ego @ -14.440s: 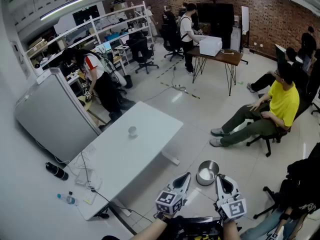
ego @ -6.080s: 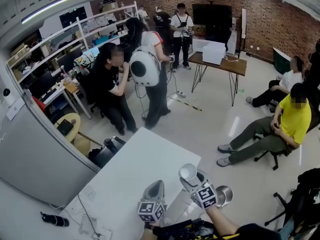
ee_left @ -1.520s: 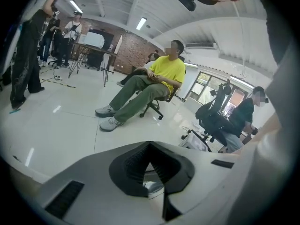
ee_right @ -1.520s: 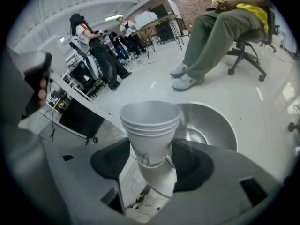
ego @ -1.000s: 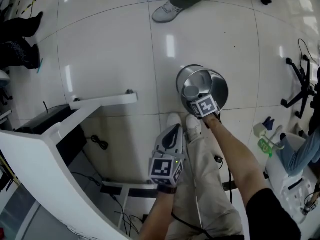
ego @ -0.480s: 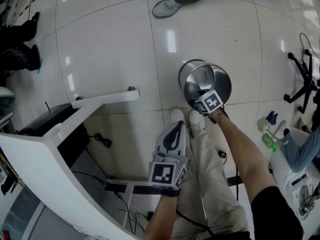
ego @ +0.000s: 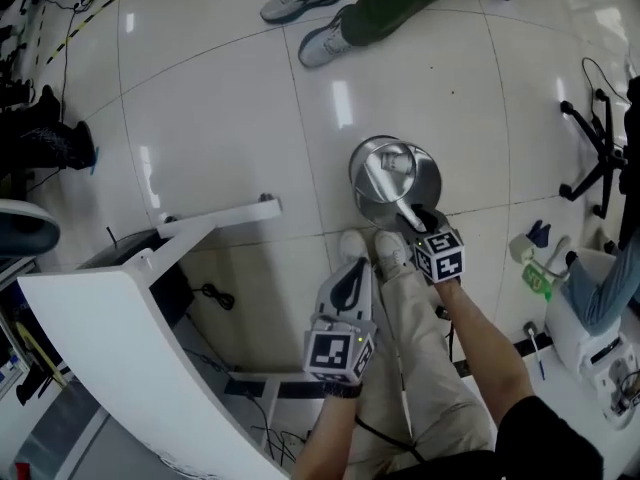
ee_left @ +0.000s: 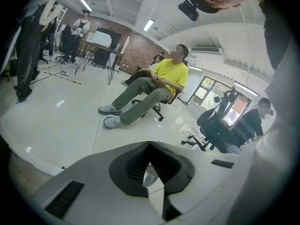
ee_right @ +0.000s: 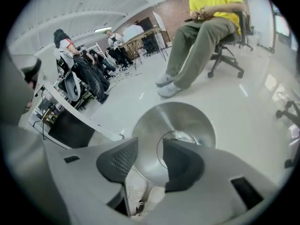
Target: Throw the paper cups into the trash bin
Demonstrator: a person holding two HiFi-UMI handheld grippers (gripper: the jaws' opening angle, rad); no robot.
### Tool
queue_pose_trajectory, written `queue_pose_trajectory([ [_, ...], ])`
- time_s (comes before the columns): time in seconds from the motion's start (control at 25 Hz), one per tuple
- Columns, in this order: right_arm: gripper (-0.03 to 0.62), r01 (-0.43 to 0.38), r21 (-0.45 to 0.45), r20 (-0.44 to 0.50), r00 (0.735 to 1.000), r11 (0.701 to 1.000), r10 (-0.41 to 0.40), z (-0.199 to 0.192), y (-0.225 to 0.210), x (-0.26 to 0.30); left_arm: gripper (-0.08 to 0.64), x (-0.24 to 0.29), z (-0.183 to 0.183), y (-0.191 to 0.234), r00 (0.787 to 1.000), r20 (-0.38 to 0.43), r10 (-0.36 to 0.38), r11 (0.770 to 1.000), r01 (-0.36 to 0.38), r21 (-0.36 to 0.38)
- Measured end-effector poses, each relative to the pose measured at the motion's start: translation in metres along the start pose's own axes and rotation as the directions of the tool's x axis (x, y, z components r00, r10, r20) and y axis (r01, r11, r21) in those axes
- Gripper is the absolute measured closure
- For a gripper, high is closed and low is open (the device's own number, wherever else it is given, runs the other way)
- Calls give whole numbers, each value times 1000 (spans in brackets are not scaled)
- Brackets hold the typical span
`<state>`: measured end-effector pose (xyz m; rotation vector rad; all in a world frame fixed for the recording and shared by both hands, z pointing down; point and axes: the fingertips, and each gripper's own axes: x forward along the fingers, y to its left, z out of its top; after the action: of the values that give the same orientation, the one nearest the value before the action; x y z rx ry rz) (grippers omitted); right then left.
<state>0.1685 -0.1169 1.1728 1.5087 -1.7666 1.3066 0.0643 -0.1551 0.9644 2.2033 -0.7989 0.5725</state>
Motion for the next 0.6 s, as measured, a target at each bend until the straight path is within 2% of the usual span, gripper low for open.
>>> queue_pose_trajectory([
  [0.04,424,17,-5,23,1000,1000,-17,7,1,-21,557,-4,9,-9,1000,1,-2,1000,2,9],
  [0.16,571,18,-30,103,995,999,-15,44,14,-88,557,-21,50,-41,999,33,-5,999,3,40],
  [0.2,586,3,-36,131,991,999,2,59,21,-112,557,-29,66,-56,999,46,-10,999,7,54],
  [0.36,588,-63,-77,221,972,995,78,129,55,-186,557,-51,147,-107,990,137,-28,992,10,125],
  [0.48,588,-83,-79,281,954,993,102,167,92,-241,557,-84,193,-136,981,192,-31,992,7,125],
  [0.6,589,-96,-93,406,905,991,125,218,133,-309,557,-123,233,-167,975,218,-54,983,14,181],
])
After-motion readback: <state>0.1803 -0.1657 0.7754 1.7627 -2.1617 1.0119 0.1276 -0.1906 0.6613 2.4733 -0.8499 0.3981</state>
